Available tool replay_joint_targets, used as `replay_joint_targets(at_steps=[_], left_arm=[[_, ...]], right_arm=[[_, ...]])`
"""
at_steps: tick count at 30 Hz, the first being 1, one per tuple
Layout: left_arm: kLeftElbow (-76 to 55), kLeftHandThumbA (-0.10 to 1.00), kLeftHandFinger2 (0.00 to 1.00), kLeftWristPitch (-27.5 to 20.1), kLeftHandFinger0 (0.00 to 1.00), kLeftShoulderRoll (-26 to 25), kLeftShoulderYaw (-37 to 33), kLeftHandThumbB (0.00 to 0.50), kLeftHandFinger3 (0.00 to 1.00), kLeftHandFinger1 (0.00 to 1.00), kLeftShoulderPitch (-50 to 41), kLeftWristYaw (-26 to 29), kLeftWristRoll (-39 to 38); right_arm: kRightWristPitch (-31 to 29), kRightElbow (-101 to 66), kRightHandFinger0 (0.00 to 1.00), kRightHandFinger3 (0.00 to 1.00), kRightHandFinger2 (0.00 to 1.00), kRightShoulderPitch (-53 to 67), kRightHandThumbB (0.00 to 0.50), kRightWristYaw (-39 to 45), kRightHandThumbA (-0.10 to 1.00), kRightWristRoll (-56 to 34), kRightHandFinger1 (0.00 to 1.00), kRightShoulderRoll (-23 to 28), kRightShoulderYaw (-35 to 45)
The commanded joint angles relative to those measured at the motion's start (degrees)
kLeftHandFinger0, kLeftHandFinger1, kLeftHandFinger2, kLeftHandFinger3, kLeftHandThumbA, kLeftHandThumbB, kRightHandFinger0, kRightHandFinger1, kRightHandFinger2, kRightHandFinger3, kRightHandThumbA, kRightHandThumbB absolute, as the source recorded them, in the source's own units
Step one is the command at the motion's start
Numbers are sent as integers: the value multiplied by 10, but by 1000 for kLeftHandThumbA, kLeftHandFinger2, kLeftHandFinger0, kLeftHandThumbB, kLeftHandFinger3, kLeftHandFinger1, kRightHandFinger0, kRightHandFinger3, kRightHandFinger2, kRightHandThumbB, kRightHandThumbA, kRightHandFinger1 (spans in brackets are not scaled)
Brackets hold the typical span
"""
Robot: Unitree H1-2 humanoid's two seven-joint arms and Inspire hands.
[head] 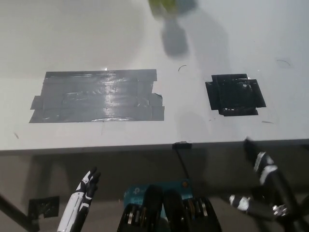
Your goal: A person hands a spray bottle to the robot which it grabs with its right hand and places on the black spot infront of it on the table
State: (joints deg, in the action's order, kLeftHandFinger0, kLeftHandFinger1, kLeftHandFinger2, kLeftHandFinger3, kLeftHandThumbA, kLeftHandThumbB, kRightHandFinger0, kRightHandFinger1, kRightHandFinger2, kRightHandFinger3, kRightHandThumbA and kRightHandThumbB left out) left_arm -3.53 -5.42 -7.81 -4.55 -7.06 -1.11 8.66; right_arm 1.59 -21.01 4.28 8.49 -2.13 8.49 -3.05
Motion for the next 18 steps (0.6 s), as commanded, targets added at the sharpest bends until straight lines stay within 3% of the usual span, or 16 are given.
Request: replay_joint_targets(at_steps=[1,3,6,9,11,13,18], left_arm=[[-14,1000,1000,-29,1000,-5,0,29,1000,1000,-7,-3,2],[-15,1000,1000,-26,1000,-4,0,29,1000,1000,-9,-1,5],[-15,1000,1000,-20,1000,-1,0,23,1000,1000,-10,2,12],[-13,1000,1000,-22,1000,0,0,29,1000,1000,-7,4,12],[-12,1000,1000,-23,1000,1,0,27,1000,1000,-5,4,13],[-13,1000,1000,-21,1000,0,0,33,1000,1000,-4,3,13],[-13,1000,1000,-22,1000,1,0,27,1000,1000,0,-2,4]], right_arm=[[54,-72,1000,1000,1000,-56,419,-21,1000,-43,1000,-5,33],[78,-72,1000,1000,1000,-91,413,-20,1000,-39,1000,-3,40],[119,-51,1000,1000,1000,-158,302,-20,1000,-30,1000,6,49],[148,-7,1000,1000,1000,-227,272,-18,1000,-31,1000,14,57],[158,23,1000,1000,1000,-260,272,-14,1000,-36,1000,17,61],[163,65,1000,1000,1000,-296,338,-13,1000,-33,1000,21,63],[161,193,1000,1000,1000,-395,412,-22,1000,-23,1000,13,64]])
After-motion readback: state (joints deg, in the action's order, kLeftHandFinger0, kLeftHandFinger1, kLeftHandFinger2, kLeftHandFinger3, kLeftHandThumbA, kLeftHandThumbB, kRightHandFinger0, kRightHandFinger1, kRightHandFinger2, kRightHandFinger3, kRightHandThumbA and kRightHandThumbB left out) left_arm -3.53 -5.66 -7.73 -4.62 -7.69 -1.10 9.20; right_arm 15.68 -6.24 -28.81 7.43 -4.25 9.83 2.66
